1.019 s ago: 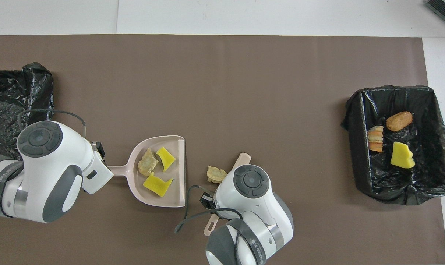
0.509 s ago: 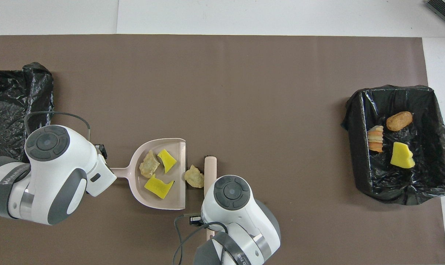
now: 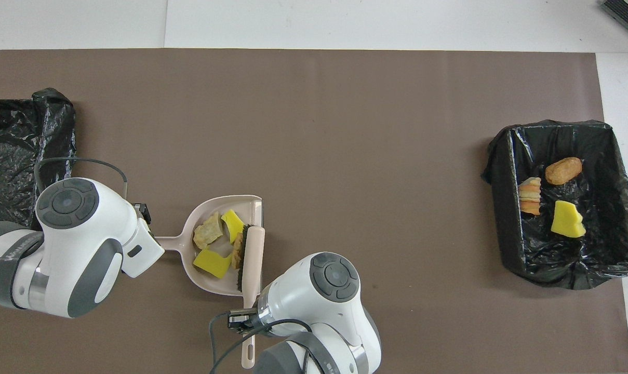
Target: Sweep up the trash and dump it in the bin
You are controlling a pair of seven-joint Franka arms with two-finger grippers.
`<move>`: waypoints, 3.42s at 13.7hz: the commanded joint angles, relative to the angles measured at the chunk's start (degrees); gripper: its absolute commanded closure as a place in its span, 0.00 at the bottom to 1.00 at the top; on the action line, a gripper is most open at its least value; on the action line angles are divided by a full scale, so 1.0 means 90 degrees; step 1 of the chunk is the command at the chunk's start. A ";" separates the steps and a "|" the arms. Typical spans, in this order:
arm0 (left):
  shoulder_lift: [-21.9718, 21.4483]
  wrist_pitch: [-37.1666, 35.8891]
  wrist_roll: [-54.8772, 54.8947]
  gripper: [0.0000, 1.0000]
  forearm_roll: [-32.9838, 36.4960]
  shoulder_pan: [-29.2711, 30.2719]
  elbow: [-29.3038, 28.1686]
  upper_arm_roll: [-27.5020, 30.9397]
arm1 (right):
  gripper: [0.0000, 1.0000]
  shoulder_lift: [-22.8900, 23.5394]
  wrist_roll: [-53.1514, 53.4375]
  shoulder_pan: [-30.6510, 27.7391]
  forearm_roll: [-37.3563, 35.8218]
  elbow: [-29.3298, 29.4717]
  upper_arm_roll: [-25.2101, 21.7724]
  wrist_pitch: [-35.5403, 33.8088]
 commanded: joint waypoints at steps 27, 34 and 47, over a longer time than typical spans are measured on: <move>-0.0240 0.1330 0.1410 1.00 -0.0575 0.0105 -0.0659 0.0035 | 1.00 0.0446 0.1178 0.0137 -0.1961 0.0525 0.0017 -0.1612; -0.0299 0.1106 0.1439 1.00 -0.0575 0.0251 -0.0806 0.0045 | 1.00 0.0457 0.1236 0.0099 -0.0562 0.1120 0.0027 -0.0506; -0.0328 -0.0142 0.2726 1.00 -0.1345 0.1608 0.0403 0.0094 | 1.00 -0.0627 0.1694 -0.0147 -0.2112 0.0926 -0.0013 -0.3141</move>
